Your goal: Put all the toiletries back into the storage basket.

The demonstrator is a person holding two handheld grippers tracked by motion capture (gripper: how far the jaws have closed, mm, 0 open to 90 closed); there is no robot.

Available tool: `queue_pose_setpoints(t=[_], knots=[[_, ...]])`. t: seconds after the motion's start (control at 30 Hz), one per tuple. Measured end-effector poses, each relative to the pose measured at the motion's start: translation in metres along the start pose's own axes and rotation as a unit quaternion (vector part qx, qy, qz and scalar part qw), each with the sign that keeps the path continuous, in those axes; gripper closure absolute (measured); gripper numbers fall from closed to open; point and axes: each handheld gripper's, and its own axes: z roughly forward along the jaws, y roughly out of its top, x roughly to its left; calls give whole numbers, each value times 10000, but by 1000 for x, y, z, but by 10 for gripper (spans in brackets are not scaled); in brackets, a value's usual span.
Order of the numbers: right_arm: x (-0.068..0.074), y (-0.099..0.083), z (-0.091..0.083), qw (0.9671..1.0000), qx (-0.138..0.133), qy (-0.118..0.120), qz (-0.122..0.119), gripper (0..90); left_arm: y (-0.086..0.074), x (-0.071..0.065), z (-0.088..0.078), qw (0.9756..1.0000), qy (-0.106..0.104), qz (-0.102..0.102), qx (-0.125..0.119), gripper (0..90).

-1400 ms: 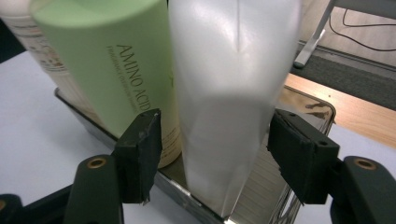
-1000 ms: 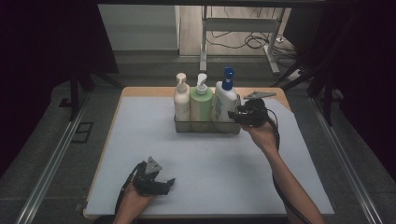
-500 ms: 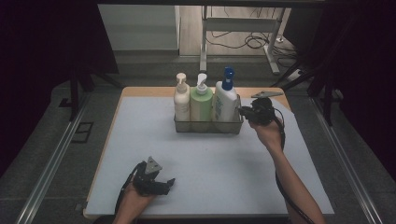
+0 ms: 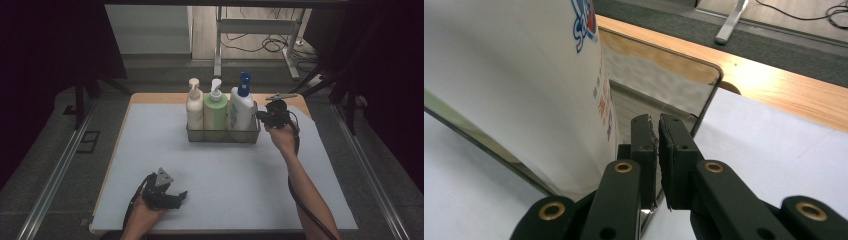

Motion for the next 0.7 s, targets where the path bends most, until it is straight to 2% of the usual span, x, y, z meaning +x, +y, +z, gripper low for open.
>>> queue_pose_setpoints(t=[0.37, 0.57, 0.7], knots=[[4, -2, 23, 9998, 137, 151, 47, 850, 0, 0, 0, 10000, 4, 12, 9, 129], [7, -6, 32, 9996, 243, 171, 40, 856, 0, 0, 0, 10000, 3, 12, 9, 129], [6, -9, 35, 9993, 292, 213, 121, 863, 0, 0, 0, 10000, 3, 12, 11, 129]])
